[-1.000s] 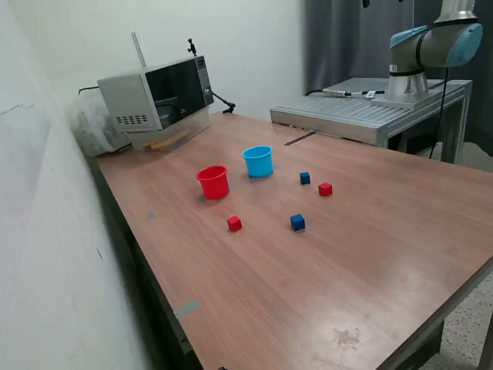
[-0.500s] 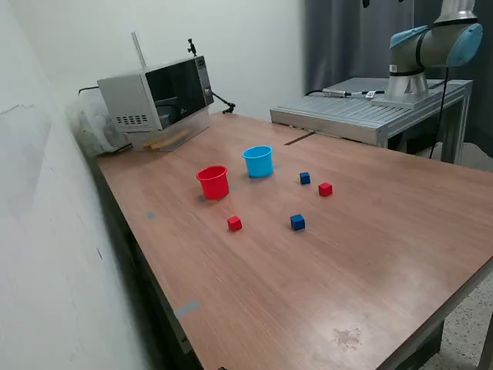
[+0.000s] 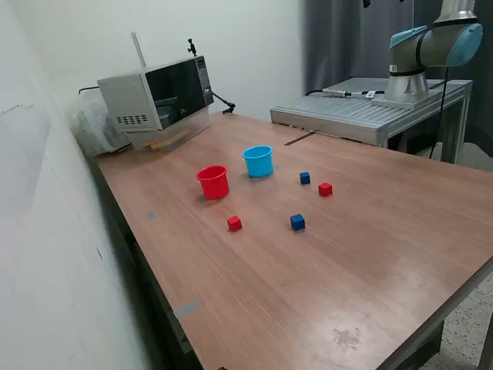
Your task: Place red objects in the red bin, and blue objects in the blue bin.
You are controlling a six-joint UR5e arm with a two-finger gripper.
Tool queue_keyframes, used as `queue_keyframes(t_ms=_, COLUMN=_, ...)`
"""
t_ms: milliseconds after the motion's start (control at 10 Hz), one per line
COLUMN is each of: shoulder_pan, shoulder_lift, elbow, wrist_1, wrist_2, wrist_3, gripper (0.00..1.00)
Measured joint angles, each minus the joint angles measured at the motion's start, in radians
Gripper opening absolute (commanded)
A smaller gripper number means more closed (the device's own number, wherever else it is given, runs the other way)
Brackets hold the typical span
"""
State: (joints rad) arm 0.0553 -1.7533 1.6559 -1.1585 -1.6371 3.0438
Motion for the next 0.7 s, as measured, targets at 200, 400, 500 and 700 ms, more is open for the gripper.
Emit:
queue_keyframes(t_ms=200, shoulder_pan=0.003, shoulder_lift=0.001, elbow=-0.003, wrist_1=-0.003, wrist_2=0.002, wrist_3=0.002, gripper=1.0)
queue_keyframes(t_ms=400, shoulder_pan=0.005, shoulder_lift=0.001, elbow=-0.006, wrist_1=-0.01, wrist_2=0.002, wrist_3=0.002, gripper=1.0)
queue_keyframes(t_ms=500, shoulder_pan=0.006, shoulder_lift=0.001, elbow=-0.007, wrist_1=-0.013, wrist_2=0.003, wrist_3=0.002, gripper=1.0)
queue_keyframes(t_ms=700, shoulder_pan=0.005, shoulder_lift=0.001, elbow=-0.011, wrist_1=-0.028, wrist_2=0.003, wrist_3=0.009, gripper=1.0)
